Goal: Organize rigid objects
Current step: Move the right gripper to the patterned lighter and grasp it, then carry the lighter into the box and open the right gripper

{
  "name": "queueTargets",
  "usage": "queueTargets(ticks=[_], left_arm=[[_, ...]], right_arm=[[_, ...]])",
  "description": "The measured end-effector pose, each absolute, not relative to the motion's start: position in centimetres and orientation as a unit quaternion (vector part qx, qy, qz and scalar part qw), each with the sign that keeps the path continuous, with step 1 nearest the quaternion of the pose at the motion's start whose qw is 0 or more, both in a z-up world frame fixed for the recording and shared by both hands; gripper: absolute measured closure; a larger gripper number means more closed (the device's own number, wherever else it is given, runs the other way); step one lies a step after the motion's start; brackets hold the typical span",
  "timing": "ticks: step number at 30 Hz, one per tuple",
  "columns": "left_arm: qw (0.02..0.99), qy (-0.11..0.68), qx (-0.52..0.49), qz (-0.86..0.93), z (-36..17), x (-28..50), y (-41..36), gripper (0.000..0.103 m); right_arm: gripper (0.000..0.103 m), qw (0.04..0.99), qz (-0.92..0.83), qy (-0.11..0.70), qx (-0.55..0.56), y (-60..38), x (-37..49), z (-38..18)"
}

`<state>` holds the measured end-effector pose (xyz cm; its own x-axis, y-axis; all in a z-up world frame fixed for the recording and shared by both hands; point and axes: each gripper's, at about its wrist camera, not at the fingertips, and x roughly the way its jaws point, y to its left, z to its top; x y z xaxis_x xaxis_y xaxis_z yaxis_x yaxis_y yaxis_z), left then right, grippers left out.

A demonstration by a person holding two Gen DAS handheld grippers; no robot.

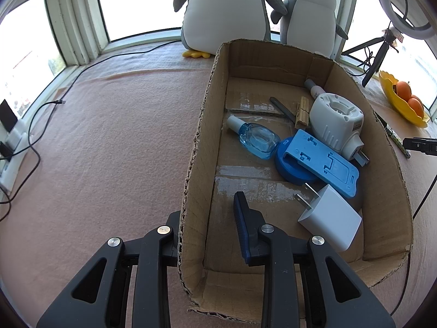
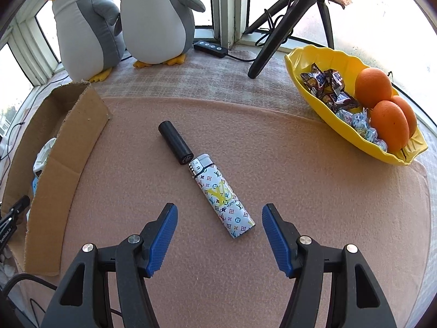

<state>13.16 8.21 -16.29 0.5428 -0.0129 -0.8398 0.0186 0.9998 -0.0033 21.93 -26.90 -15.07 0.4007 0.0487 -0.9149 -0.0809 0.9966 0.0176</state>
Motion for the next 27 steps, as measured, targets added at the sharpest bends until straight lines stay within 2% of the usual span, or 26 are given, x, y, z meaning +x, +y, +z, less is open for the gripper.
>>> queueTargets(ticks=[7, 14, 18, 20, 23, 27], left_arm=[[0.878, 0.478, 0.003, -0.009, -16.3, 13.2, 8.2, 0.076], [0.878, 0.478, 0.004, -0.008, -16.3, 13.1, 8.2, 0.076], [0.878, 0.478, 0.004, -0.008, -16.3, 13.1, 8.2, 0.076], [0.878, 0.478, 0.004, -0.008, -16.3, 13.1, 8.2, 0.076], [0.878, 0.478, 0.004, -0.008, -16.3, 13.1, 8.3, 0.076], [0.878, 0.478, 0.004, -0.008, -16.3, 13.1, 8.3, 0.076]], right_arm=[[0.044, 0.83, 0.042, 0.556, -0.027, -26.9, 23.3, -16.0], [0.065, 0.817, 0.051, 0.574, -0.031, -26.7, 24.0, -17.0], [0.069, 0.816, 0.053, 0.576, -0.017, -26.8, 23.9, -16.9], [0.078, 0.815, 0.052, 0.577, -0.015, -26.8, 23.7, -16.8], [0.082, 0.815, 0.051, 0.578, -0.018, -26.6, 23.2, -16.7], [0.082, 0.817, 0.05, 0.575, -0.007, -26.4, 22.2, -16.7]])
